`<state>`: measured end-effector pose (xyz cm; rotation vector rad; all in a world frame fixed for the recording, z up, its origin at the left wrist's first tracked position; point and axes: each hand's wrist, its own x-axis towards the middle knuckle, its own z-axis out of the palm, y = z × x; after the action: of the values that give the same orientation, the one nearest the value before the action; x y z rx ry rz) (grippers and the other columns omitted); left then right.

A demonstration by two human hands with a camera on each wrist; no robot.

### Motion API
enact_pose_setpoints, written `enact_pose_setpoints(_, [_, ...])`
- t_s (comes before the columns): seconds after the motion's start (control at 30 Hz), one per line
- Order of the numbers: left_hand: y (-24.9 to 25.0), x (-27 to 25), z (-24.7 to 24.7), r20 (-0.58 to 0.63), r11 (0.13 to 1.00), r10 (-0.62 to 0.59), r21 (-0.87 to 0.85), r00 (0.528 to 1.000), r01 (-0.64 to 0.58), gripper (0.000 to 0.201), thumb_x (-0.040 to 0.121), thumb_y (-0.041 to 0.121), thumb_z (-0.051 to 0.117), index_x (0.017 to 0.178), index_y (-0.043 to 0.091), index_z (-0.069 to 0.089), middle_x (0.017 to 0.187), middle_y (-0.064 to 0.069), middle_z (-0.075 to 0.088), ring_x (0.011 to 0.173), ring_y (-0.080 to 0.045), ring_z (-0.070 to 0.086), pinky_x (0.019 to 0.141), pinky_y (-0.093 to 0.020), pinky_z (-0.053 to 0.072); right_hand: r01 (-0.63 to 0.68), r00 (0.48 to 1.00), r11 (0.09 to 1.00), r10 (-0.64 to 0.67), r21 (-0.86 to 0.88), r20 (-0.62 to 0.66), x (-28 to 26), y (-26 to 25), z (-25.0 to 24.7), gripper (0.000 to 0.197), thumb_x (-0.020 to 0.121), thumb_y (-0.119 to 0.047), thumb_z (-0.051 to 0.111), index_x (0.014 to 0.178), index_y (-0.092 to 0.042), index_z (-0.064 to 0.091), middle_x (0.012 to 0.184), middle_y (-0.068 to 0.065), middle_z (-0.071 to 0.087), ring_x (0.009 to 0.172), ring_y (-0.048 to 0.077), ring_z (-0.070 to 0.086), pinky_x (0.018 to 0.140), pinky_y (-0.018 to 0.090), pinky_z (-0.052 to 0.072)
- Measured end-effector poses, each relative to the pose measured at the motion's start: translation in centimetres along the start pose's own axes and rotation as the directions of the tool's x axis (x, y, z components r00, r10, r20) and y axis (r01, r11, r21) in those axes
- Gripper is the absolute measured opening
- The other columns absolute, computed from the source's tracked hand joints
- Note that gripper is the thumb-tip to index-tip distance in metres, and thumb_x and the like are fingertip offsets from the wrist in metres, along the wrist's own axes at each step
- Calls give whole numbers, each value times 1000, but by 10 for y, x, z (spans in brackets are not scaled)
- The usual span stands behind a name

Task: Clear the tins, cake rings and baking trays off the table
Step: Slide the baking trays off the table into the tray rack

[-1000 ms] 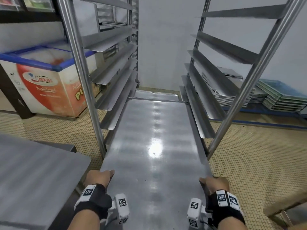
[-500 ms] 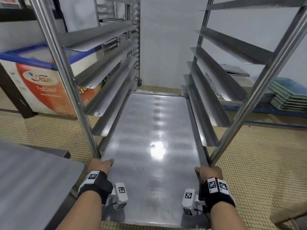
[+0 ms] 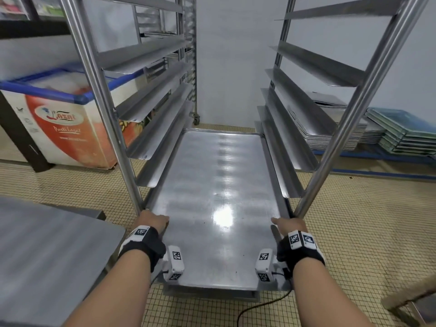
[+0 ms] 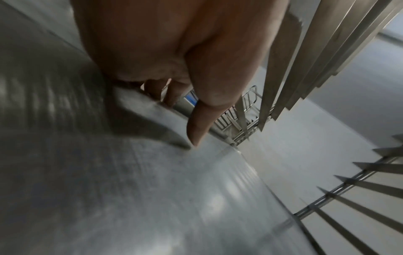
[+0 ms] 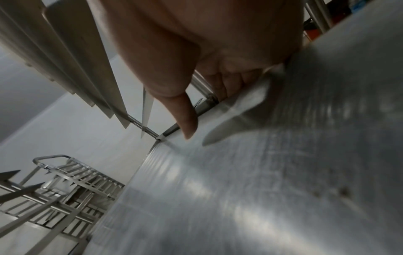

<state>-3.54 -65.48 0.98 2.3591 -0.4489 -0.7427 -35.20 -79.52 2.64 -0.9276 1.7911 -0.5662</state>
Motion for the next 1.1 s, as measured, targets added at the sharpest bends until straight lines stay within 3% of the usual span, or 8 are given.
enact_pose_setpoints(0.07, [-2, -10, -1, 36, 996, 35, 86, 999, -38, 75, 85, 35, 76, 142, -3, 46, 142, -23, 52, 126, -41, 54, 103, -41, 47, 49, 998, 999, -50, 23, 40, -12, 2, -2, 55, 90, -12, 72, 135, 3, 46, 124, 12, 56, 105, 30, 62, 40, 10, 45])
enact_pose_setpoints(0.17, [-8, -31, -1, 113, 977, 168, 112, 979, -180, 85, 88, 39, 74, 154, 5, 33, 160, -15, 35, 144, -35, 37, 114, -41, 34, 154, 988, 976, -153, -157, 15, -15, 16, 3, 76, 83, -28, 79, 142, 2, 42, 141, 18, 52, 120, 37, 56, 94, 36, 52])
enact_pose_setpoints(0.33, [-39, -69, 6, 395, 937, 329, -26, 858, -347, 118, 59, 56, 91, 156, 24, 33, 162, -4, 34, 148, -22, 35, 119, -41, 31, 340, 940, 857, -314, -388, 130, -37, 57, 7, 101, 62, -63, 80, 144, -15, 46, 149, 11, 46, 135, 33, 44, 111, 53, 38])
enact_pose_setpoints(0.4, [-51, -82, 9, 489, 841, 359, 200, 795, -503, 138, 40, 67, 90, 157, 38, 22, 166, 9, 19, 156, -21, 12, 124, -57, 12, 425, 905, 751, -367, -506, 215, -51, 71, 4, 108, 59, -75, 75, 148, -23, 42, 157, 6, 35, 145, 32, 30, 118, 54, 27])
enact_pose_setpoints(0.57, [-63, -95, 24, 455, 641, 425, 458, 782, -615, 120, 63, 37, 91, 158, 40, 16, 169, 9, 1, 156, -23, -9, 119, -68, -4, 668, 740, 368, -411, -647, 531, -80, 92, -9, 137, 36, -94, 59, 155, -39, 21, 166, -6, -1, 153, 22, -12, 119, 56, -12])
enact_pose_setpoints(0.67, [-65, -95, 32, 434, 558, 461, 536, 774, -633, 106, 75, 28, 82, 157, 41, 16, 169, 6, -2, 155, -29, -12, 116, -73, -2, 683, 692, 159, -452, -713, 563, -74, 100, -3, 124, 55, -66, 82, 155, -40, 15, 166, -9, -1, 153, 21, -11, 118, 61, -10])
enact_pose_setpoints(0.77, [-65, -89, 36, 431, 538, 479, 544, 765, -644, 107, 75, 27, 79, 158, 39, 13, 170, 5, -4, 155, -31, -15, 115, -73, -5, 654, 669, 72, -519, -753, 531, -67, 101, 4, 101, 77, -23, 75, 155, -38, 13, 166, -8, 2, 153, 24, -9, 119, 62, -5])
enact_pose_setpoints(1.1, [-31, -40, 50, 381, 551, 513, 541, 769, -635, 105, 75, 29, 79, 157, 42, 15, 169, 8, 1, 156, -28, -10, 117, -72, -4, 677, 629, 52, -560, -734, 539, -23, 66, 25, 95, 79, -31, 75, 153, -38, 16, 165, -13, 6, 154, 23, -4, 120, 60, -2])
